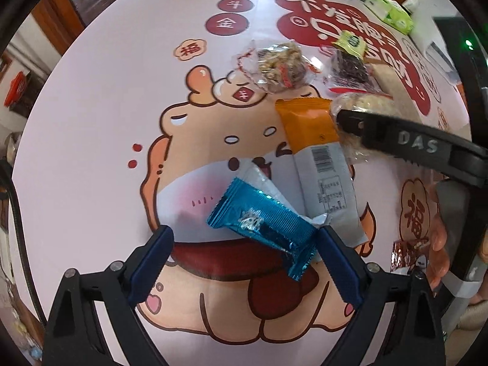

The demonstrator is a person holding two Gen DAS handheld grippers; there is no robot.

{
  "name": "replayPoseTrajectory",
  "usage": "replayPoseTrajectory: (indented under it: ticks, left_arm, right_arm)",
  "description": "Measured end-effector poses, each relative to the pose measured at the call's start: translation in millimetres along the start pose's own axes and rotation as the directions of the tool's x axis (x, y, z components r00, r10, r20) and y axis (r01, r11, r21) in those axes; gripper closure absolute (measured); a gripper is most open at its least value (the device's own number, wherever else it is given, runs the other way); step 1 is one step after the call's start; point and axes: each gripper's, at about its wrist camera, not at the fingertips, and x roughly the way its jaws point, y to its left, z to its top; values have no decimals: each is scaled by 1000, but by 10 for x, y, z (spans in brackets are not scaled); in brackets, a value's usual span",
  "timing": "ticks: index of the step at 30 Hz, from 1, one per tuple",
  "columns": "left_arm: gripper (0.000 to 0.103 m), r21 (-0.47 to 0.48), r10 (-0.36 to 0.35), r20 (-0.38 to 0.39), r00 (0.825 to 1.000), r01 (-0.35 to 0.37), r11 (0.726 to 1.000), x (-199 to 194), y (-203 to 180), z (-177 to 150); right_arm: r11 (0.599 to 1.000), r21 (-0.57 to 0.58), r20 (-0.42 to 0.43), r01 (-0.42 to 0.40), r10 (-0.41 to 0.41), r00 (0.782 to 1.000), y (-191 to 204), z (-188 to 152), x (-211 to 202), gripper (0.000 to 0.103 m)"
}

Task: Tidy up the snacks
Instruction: 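Grasp a clear puffed-snack bag with the right tool while the left tool grasps the blue wrapper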

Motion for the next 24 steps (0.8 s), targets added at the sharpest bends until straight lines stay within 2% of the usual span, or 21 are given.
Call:
replayPoseTrajectory:
  ticks: [1,2,3,4,10,14,16,24]
  left_arm:
    - [18,10,-7,-2,1000,7,1000,5,-13,11]
    - [23,23,-18,-6,1000,18,1000,8,-30,12]
    - [35,35,-25,-12,1000,26,999,17,-40,11]
    - [39,44,-28,-24,999,29,999,33,-49,3]
    - [61,72,-36,4,999,35,997,6,-66,-36]
    - [65,59,-24,6,1000,23,998,-36,-54,-85]
    - [82,59,-30,1,1000,30,998,-78,-44,-110]
    - [82,91,-51,47,998,46,995,-523,-124,-257]
  right_arm:
    - [1000,-19,2,16,-15,1000,27,-11,2,4]
    - [999,-36,7,27,-27,1000,52,-20,-1,10]
    - [998,-50,13,29,-28,1000,70,-31,-16,16]
    - [998,-55,15,22,-21,1000,77,-47,-41,18]
    - [999,-37,10,2,-2,1000,56,-209,-124,22]
    - [1000,-9,12,-18,18,1000,-19,-344,-188,23]
    - [1000,5,20,-31,31,999,-46,-436,-251,26]
    - [997,26,113,-79,75,991,-76,-803,-823,28]
